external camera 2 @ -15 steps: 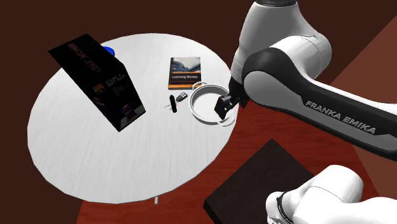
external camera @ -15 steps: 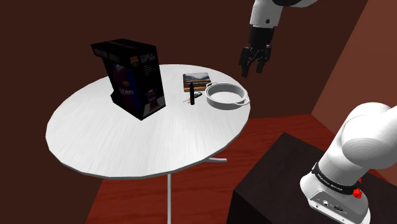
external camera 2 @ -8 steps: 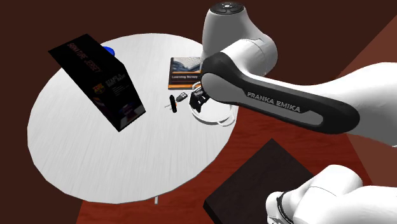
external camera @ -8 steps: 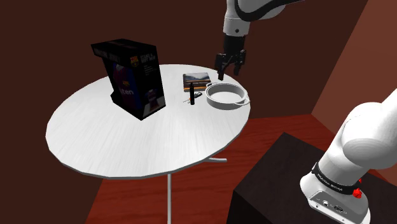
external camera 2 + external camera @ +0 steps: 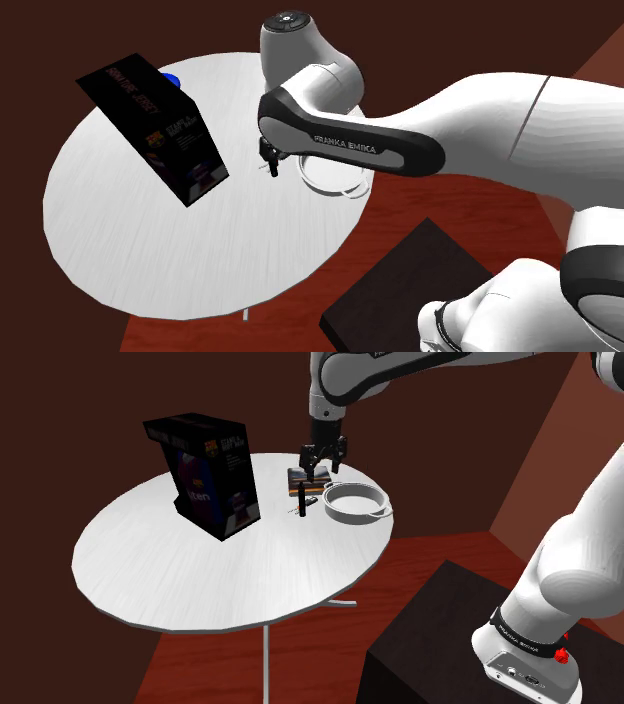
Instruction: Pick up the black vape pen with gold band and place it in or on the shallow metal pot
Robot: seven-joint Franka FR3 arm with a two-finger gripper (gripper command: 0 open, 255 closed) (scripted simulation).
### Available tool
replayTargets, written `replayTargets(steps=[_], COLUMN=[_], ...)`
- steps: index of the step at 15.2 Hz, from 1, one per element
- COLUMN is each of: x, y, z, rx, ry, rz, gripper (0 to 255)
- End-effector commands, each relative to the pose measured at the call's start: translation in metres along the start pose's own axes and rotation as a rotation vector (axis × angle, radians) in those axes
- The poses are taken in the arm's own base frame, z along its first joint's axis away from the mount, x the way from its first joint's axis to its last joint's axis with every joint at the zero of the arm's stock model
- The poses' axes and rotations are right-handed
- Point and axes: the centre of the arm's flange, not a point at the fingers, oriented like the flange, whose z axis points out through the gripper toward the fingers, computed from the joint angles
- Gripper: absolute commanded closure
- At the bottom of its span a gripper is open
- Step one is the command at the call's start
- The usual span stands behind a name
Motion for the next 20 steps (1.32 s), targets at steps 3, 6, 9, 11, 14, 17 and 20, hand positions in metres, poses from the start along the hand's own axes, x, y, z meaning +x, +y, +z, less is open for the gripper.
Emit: replayTargets(steps=[3, 6, 9, 11, 14, 17, 20], x=[0.041, 0.063, 0.064, 0.064, 0.065, 0.065, 0.065], y=[-0.022, -0.034, -0.034, -0.033, -0.033, -0.033, -0.033], z=[0.019, 0.027, 0.043, 0.054, 0.067, 0.067, 0.067], rx=[-0.020, -0.031, -0.031, -0.031, -0.031, -0.031, -0.031], ry=[0.020, 0.030, 0.030, 0.030, 0.030, 0.030, 0.030], rz=[-0.007, -0.011, -0.011, -0.011, -0.011, -0.011, -0.011], gripper=[0, 0, 0, 0, 0, 0, 0])
